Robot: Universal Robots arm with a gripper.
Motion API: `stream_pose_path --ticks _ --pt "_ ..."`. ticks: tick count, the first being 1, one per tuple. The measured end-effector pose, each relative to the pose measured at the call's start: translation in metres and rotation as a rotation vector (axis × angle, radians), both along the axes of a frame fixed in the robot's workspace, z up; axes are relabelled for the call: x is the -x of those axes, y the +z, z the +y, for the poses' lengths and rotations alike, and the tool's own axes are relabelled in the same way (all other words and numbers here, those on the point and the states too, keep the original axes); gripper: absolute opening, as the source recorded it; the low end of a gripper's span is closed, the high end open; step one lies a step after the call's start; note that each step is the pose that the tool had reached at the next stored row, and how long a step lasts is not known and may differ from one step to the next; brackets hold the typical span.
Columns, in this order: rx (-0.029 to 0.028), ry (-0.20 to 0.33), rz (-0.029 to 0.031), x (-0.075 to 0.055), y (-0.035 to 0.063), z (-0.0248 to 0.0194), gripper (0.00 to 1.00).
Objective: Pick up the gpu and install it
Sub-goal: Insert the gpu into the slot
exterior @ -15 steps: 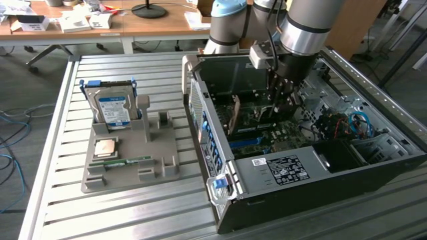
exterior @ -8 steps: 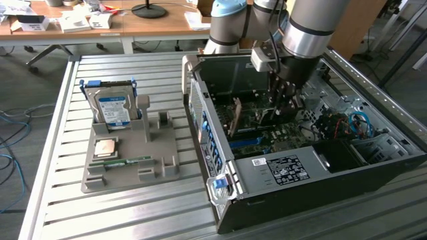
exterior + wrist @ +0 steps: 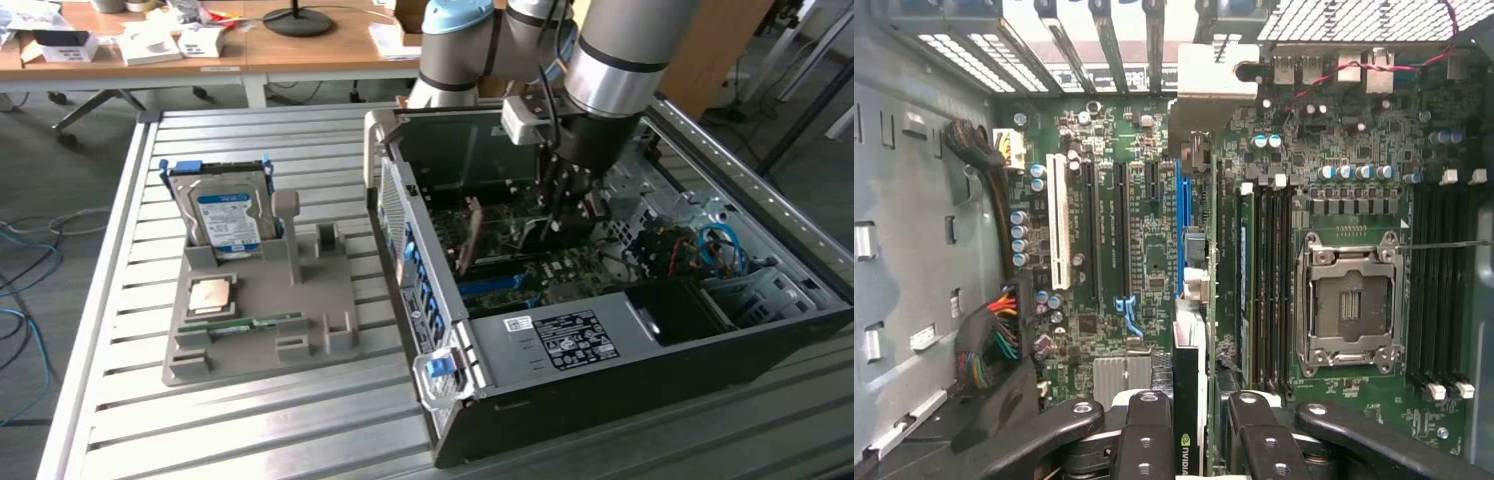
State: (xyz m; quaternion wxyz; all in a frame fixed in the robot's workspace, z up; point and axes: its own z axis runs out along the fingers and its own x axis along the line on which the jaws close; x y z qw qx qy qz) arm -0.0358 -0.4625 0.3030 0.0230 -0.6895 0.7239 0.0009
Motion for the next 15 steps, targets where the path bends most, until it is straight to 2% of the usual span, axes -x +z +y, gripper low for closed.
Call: stream_pose_path --ticks 7,15 --pt "-0.0001 0.0 -0.0009 0.0083 0.0 0.0 0.26" --pt "-0.0001 0.0 -0.001 0.0087 -0.0015 0.0 0.26"
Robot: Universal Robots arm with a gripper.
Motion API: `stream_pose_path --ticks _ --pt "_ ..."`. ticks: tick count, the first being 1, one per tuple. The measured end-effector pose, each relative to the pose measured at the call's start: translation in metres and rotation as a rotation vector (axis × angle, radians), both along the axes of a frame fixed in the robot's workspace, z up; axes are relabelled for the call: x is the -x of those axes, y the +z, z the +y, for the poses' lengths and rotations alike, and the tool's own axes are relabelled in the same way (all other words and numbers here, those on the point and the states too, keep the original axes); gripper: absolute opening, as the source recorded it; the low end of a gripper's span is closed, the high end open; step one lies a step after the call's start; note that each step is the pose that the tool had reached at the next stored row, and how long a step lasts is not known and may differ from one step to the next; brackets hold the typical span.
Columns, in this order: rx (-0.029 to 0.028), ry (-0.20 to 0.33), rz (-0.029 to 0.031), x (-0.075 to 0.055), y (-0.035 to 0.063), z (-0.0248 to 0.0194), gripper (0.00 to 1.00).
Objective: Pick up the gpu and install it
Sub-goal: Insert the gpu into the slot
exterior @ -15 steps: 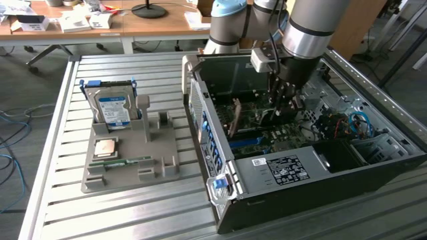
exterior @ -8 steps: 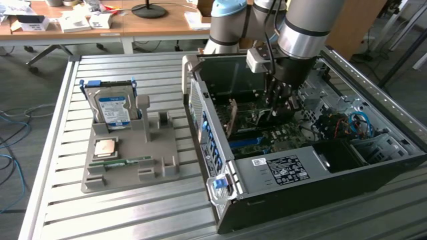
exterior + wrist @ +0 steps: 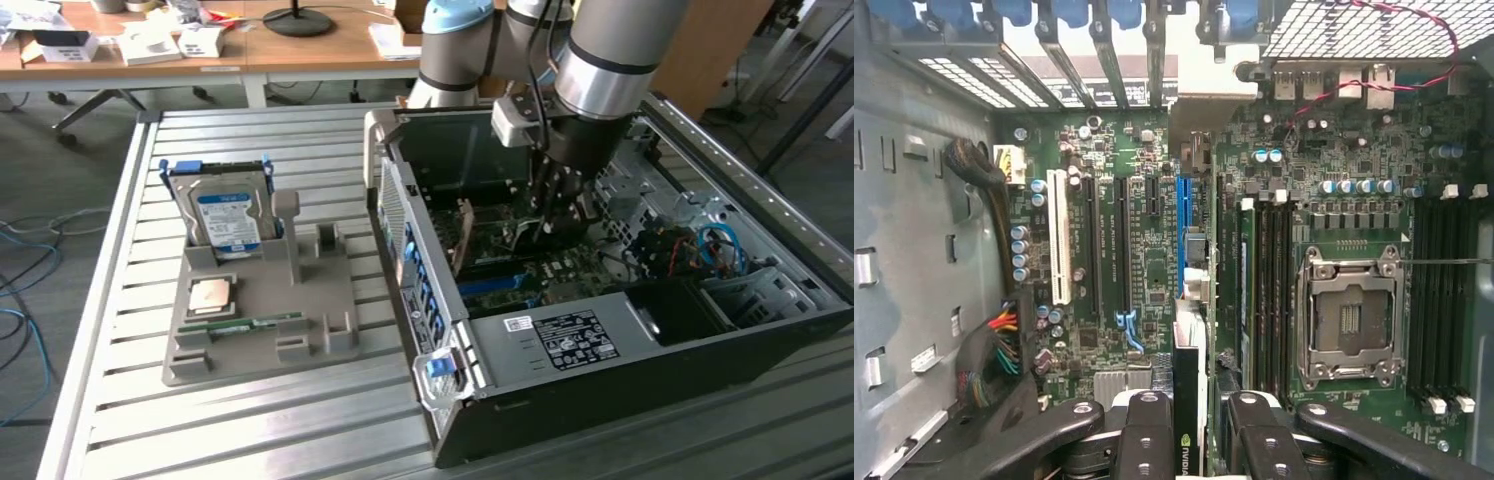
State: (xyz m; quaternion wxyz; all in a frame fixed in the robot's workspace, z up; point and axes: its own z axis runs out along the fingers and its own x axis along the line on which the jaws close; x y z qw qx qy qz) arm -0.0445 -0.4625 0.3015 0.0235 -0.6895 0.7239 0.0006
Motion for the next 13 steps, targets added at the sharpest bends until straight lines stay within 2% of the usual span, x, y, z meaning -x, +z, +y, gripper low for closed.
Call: stream_pose_path --ticks 13 --pt "-0.0001 0.0 0.0 0.0004 -0.0015 0.0011 0.26"
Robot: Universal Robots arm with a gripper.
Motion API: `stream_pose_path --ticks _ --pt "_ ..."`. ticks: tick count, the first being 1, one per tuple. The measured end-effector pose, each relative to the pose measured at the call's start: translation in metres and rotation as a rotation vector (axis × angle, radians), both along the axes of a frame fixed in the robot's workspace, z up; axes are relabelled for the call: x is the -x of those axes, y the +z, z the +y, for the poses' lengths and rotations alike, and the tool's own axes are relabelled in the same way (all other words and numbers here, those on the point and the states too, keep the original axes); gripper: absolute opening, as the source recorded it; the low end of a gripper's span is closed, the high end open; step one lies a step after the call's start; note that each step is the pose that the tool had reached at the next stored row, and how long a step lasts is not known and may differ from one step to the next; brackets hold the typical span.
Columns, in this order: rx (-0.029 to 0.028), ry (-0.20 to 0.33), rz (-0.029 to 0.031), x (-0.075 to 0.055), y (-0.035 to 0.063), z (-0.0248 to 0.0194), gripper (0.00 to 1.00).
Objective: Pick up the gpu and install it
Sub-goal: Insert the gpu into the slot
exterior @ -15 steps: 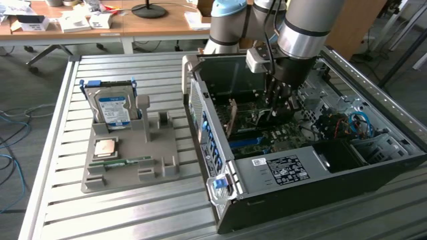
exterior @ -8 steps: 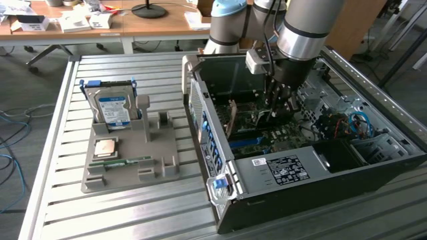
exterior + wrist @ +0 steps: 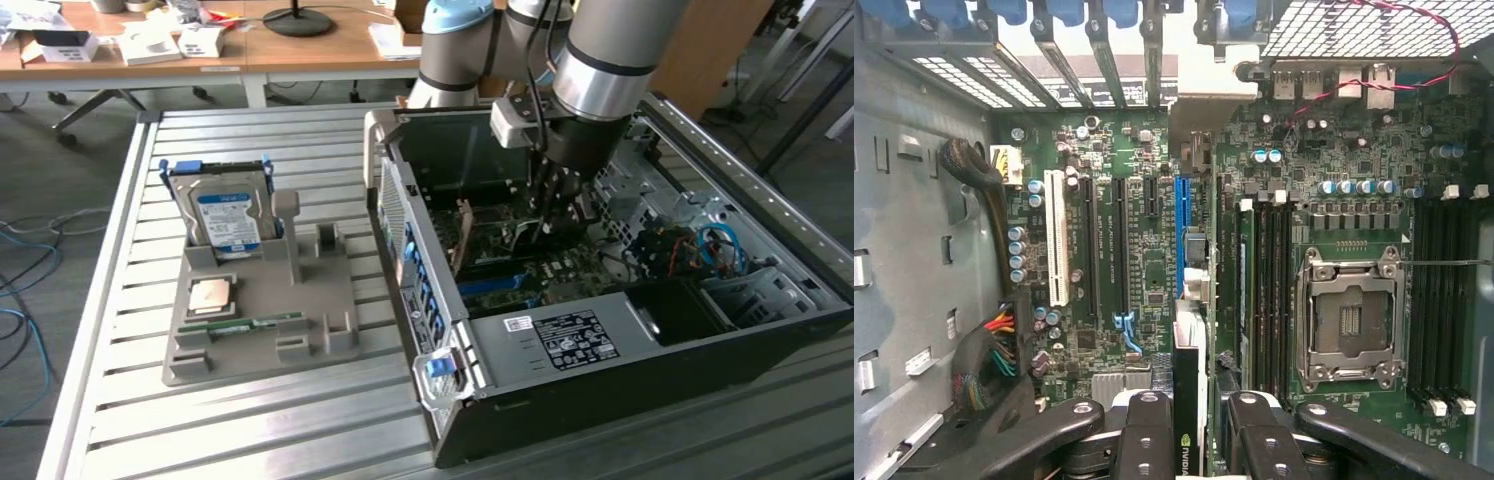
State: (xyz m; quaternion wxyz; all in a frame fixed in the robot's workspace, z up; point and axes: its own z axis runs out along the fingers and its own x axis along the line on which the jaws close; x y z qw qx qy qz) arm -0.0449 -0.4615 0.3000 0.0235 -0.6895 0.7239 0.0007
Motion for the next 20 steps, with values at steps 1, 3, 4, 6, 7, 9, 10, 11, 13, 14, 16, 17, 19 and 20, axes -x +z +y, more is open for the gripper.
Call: stream_pose_path --ticks 1,3,4,6,7,9,10,11,13,14,16,17,19,20 --pt "0.0002 0.0 0.0001 0.0 0.0001 0.0 0.26" --pt "0.0002 0.0 0.0001 0.0001 0.0001 0.0008 0.26" --pt "0.0001 0.0 0.0001 0.0001 0.0001 0.0008 0.26" --pt "0.0002 0.0 0.0002 0.0008 0.0001 0.0009 0.26" --pt "0.0002 0.0 0.0001 0.0014 0.0001 0.0009 0.26" --pt "0.0002 0.0 0.0001 0.0029 0.0 0.0011 0.26" --pt "0.0002 0.0 0.0 0.0036 0.0 0.0012 0.26" --pt "0.0 0.0 0.0 0.0045 -0.0001 0.0012 0.26" --pt "0.0001 0.0 0.0 0.0058 -0.0002 0.0012 0.26" --pt "0.0003 0.0 0.0001 0.0061 -0.0004 0.0011 0.26" --pt "0.0001 0.0 0.0 0.0064 -0.0016 0.0011 0.26" --pt "0.0002 0.0 0.0001 0.0066 -0.0024 0.0012 0.26" --pt "0.0002 0.0 0.0001 0.0068 -0.0042 0.0012 0.26" --pt "0.0001 0.0 0.0 0.0069 -0.0052 0.0012 0.26"
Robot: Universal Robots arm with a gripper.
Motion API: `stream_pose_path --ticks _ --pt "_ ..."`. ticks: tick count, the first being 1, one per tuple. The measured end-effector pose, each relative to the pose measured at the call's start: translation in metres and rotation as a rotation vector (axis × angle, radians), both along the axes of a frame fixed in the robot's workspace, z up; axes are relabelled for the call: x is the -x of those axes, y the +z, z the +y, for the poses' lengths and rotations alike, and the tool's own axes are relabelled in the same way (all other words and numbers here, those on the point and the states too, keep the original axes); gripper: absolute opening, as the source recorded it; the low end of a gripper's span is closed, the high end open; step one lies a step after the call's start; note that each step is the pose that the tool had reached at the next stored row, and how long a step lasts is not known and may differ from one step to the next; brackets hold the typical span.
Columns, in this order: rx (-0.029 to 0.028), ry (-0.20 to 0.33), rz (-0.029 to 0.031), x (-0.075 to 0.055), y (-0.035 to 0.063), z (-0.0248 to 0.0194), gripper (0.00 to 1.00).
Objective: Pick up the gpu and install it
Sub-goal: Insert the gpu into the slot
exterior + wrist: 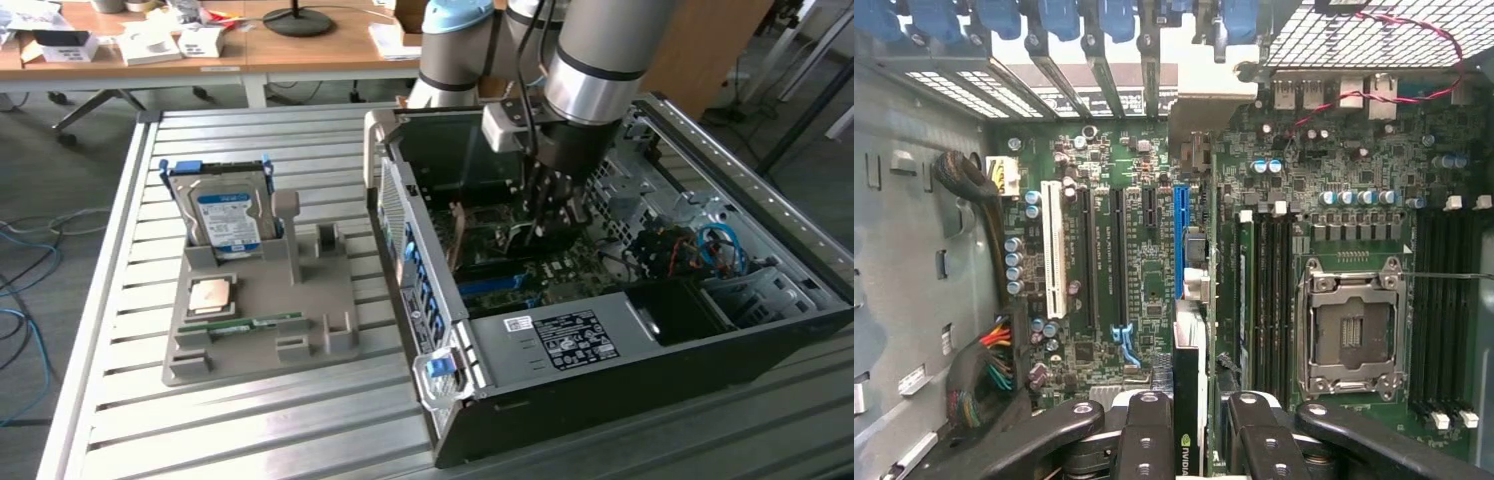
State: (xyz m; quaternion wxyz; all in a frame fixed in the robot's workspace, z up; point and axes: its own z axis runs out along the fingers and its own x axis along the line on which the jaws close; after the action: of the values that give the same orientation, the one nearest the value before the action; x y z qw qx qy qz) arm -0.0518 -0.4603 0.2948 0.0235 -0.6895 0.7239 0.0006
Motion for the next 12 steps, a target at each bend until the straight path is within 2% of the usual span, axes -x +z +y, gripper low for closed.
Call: stream_pose_path --ticks 7,12 --pt "0.0 0.0 0.0 0.0005 -0.0061 0.0 0.26" --pt "0.0 0.0 0.0001 0.0014 -0.0066 -0.0002 0.26"
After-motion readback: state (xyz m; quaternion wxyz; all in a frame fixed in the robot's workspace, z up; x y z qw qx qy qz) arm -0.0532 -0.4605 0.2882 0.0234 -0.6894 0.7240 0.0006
